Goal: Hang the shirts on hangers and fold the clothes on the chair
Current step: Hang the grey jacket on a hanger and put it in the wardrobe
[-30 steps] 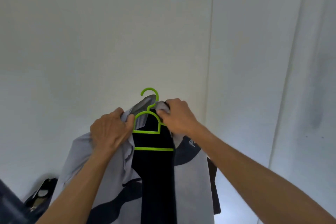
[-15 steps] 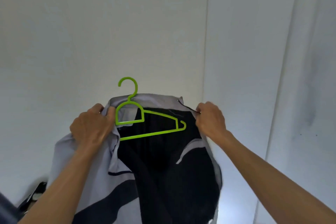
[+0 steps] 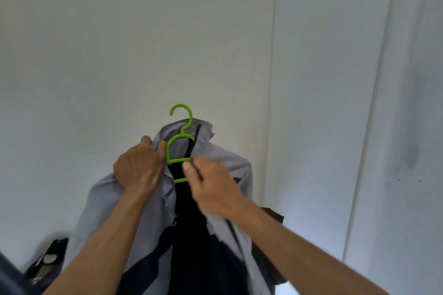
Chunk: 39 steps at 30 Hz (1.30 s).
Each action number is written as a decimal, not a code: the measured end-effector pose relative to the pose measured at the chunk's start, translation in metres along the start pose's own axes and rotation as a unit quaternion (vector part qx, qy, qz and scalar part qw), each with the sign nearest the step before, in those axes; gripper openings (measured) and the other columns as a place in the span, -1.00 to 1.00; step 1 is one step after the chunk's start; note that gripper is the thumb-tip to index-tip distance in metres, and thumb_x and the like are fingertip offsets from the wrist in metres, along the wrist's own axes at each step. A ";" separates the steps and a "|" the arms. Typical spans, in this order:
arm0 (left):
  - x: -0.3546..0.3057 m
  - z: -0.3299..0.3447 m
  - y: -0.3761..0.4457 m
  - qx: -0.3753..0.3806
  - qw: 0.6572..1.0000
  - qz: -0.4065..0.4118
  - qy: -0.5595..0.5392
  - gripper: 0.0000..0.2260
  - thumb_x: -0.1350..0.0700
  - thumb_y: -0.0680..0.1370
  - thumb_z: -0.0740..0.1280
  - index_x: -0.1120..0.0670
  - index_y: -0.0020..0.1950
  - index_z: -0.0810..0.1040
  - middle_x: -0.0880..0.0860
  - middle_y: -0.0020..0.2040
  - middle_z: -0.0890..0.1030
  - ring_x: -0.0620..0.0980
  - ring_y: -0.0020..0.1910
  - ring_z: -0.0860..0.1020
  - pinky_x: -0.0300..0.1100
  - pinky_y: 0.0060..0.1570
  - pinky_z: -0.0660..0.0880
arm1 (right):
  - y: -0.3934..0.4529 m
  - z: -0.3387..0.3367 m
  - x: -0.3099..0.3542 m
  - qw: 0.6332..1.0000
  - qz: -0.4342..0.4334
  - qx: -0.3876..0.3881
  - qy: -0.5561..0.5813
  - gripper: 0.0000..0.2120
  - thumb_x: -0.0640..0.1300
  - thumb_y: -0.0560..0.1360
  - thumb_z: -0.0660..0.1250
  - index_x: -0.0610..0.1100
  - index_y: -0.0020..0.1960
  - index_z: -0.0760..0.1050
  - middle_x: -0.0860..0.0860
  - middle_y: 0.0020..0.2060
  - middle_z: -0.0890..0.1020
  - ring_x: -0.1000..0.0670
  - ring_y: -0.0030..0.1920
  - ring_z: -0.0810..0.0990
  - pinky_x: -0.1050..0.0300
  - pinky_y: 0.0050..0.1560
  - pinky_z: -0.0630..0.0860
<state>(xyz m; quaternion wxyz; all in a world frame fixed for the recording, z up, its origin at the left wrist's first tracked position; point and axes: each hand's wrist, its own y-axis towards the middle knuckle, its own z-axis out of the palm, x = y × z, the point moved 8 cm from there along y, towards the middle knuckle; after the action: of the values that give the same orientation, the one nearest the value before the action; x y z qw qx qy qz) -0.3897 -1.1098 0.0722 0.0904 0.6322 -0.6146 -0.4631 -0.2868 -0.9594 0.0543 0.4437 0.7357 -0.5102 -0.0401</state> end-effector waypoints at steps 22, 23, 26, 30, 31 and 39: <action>-0.036 -0.011 -0.017 0.034 0.988 0.148 -0.011 -0.68 -0.09 0.60 0.20 0.05 -0.20 0.59 -0.02 -0.10 0.58 0.09 0.02 0.49 -0.06 -0.23 0.40 | 0.100 -0.040 -0.031 0.957 0.159 -0.058 0.236 -0.95 -0.08 0.61 0.29 -0.05 0.02 0.48 0.04 -0.35 0.48 0.09 -0.43 0.42 0.13 -0.33 0.42; -0.042 -0.013 -0.017 0.035 0.987 0.157 -0.002 -0.65 -0.08 0.61 0.18 0.07 -0.22 0.59 -0.02 -0.12 0.56 0.08 0.00 0.48 -0.05 -0.23 0.42 | 0.098 -0.034 -0.026 0.965 0.153 -0.037 0.209 -0.95 -0.08 0.62 0.28 -0.05 0.03 0.48 0.05 -0.35 0.48 0.11 -0.43 0.43 0.17 -0.36 0.39; -0.044 -0.012 -0.012 0.061 0.988 0.133 -0.044 -0.64 -0.01 0.62 0.20 0.13 -0.29 0.53 0.05 -0.22 0.56 0.15 -0.16 0.54 -0.06 -0.26 0.45 | 0.089 -0.014 -0.018 0.975 0.153 0.011 0.159 -0.95 -0.11 0.63 0.23 -0.03 0.05 0.46 0.07 -0.29 0.52 0.08 -0.34 0.49 0.20 -0.31 0.37; -0.030 0.007 -0.012 0.186 0.971 0.086 -0.127 -0.78 -0.15 0.49 0.35 -0.03 -0.23 0.52 -0.04 -0.29 0.60 0.09 -0.18 0.60 -0.02 -0.16 0.58 | 0.088 -0.020 -0.021 0.970 0.146 -0.022 0.191 -0.97 -0.07 0.62 0.27 -0.01 0.05 0.44 0.03 -0.33 0.50 0.05 -0.40 0.44 0.12 -0.33 0.36; -0.027 0.007 -0.018 0.194 0.969 0.082 -0.125 -0.78 -0.20 0.47 0.35 -0.06 -0.15 0.52 -0.08 -0.28 0.60 0.04 -0.17 0.59 -0.01 -0.13 0.58 | 0.090 -0.024 -0.020 0.971 0.142 -0.026 0.191 -0.96 -0.07 0.62 0.28 0.00 0.05 0.44 0.03 -0.34 0.49 0.05 -0.42 0.44 0.11 -0.34 0.36; -0.063 -0.018 -0.039 0.061 0.975 0.206 0.063 -0.73 -0.13 0.55 0.26 0.08 -0.08 0.47 0.02 -0.11 0.57 0.14 -0.19 0.56 -0.10 -0.29 0.32 | 0.111 -0.059 -0.013 0.975 0.127 -0.064 0.173 -0.95 -0.08 0.61 0.29 -0.03 0.06 0.45 0.02 -0.34 0.50 0.06 -0.44 0.41 0.12 -0.35 0.37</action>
<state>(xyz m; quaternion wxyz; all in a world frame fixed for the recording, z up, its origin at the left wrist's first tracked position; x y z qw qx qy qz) -0.3386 -1.0552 0.0858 0.1836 0.5239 -0.7522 -0.3552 -0.3421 -0.9227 0.1621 0.5729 0.6307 -0.5113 0.1118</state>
